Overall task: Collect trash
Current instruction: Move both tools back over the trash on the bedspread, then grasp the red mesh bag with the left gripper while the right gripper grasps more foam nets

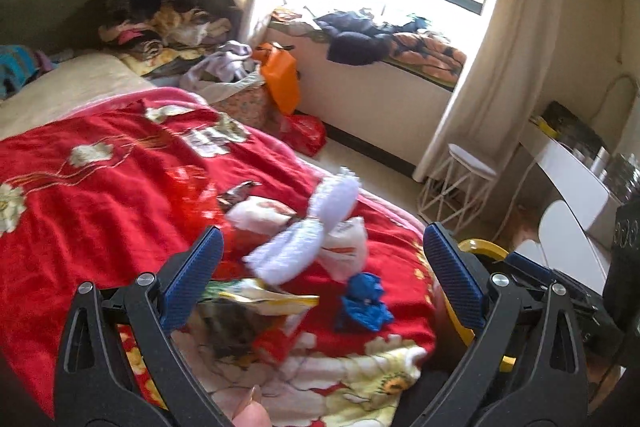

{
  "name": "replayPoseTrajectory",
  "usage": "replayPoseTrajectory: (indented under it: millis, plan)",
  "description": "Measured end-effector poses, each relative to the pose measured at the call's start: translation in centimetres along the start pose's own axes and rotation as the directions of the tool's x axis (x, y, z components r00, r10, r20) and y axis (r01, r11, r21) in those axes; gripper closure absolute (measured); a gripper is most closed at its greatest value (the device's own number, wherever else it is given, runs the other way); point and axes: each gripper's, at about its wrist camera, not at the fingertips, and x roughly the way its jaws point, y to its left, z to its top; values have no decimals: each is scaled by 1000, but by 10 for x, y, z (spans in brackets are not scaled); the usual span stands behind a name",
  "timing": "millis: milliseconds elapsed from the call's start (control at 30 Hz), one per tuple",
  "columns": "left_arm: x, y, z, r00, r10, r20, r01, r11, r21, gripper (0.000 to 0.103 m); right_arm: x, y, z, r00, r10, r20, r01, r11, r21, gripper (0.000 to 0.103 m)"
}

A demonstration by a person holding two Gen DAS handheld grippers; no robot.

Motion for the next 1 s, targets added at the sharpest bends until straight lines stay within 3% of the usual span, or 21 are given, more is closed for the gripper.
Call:
replayPoseTrajectory:
  millis: [367,567,800,1000]
  plan:
    - [-8,56,6,995,98,22,-96,991,-91,11,36,40,11,998,56,-41,-58,997,-41,38]
    - [-3,90,7,990,138,-6,-137,982,-129,11,68,63,15,994,76,-84,-80,996,-47,38]
    - [14,117,6,990,127,-63,-136,978,-161,11,101,79,19,986,99,-134,-102,995,-16,38]
    - [30,127,11,993,70,-93,-87,977,-192,11,123,85,14,979,98,-179,-97,995,10,38]
